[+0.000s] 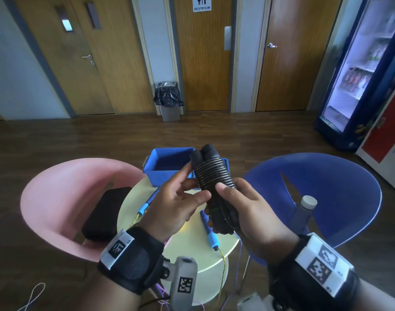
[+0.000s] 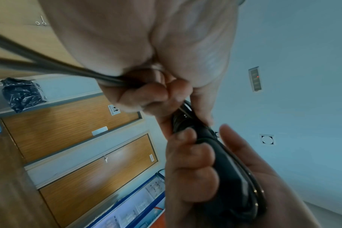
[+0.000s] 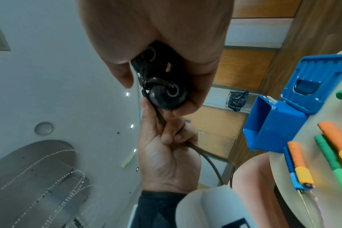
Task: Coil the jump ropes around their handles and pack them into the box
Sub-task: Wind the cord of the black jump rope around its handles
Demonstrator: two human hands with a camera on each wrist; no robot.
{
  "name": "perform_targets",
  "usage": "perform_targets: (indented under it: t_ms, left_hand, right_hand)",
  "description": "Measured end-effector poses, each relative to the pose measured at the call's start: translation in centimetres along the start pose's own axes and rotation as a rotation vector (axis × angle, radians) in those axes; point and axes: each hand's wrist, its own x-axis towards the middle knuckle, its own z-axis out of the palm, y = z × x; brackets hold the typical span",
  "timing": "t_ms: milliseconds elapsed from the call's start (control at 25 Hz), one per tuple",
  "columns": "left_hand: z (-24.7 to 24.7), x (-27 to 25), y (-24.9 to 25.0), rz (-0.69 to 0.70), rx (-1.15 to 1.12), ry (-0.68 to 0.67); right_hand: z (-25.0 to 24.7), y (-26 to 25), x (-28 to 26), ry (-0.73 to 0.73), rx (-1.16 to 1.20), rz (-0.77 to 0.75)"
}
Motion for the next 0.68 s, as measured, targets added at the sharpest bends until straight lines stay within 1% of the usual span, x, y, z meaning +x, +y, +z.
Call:
perform_targets:
  t_ms: [120, 280, 440, 520, 600, 680]
  left_hand:
    - [-0.6, -0.2, 0.3, 0.042, -0.026, -0.017]
    - [-1.3, -0.2, -0.2, 0.013, -0.158, -0.025]
    - [-1.6, -0.5, -0.4, -0.019, -0.204, -0.059]
    - [-1.3, -0.6, -0.4, -0.043, -0.219, -0.049]
    - [-0.7, -0.5, -0.1, -0.063, -0.249, -0.052]
    - [0.0, -0.4, 0.4, -0.072, -0.276, -0.112]
  right_hand:
    - [0.3, -0.1, 0.1, -0.083, 0.106, 0.022]
    - [0.4, -0.2, 0.2, -0.205, 0.160, 0.042]
    - [0.3, -0.2, -0.1, -0.244, 0.142, 0.025]
    - [0.2, -0.1, -0.1, -0.246, 0.136, 0.019]
    - [0.1, 0.0, -0.1, -0.285, 0.178, 0.058]
    - [0.1, -0.1, -0.1, -0.371, 0.271, 0.148]
